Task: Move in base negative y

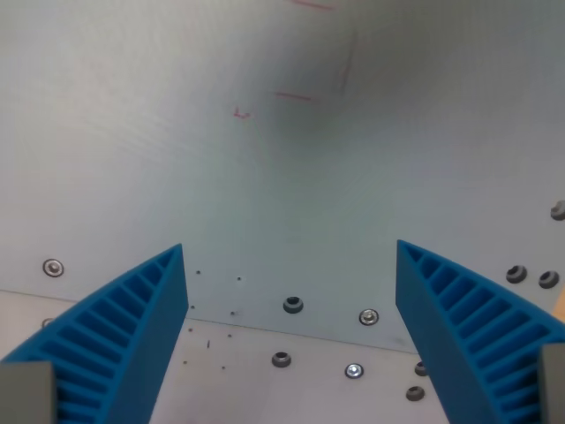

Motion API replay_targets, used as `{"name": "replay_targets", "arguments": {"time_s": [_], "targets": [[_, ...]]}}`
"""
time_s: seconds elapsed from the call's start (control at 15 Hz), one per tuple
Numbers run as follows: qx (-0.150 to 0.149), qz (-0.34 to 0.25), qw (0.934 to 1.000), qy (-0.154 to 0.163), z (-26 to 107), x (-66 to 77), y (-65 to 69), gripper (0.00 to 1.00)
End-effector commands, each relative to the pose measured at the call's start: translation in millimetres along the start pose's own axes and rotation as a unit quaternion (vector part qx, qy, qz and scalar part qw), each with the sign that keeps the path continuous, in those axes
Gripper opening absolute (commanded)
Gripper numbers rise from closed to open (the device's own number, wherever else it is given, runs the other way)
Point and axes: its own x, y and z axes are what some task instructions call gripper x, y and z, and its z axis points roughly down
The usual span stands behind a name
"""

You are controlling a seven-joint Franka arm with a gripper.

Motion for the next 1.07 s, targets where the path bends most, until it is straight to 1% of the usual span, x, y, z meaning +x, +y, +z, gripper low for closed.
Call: {"name": "replay_targets", "arguments": {"time_s": [0.07, 1.07], "targets": [[0.002, -0.005, 1.0, 0.005, -2.1, -10.8, 12.9, 1.0], [0.002, -0.005, 1.0, 0.005, 0.3, -42.2, 88.2, 1.0]]}}
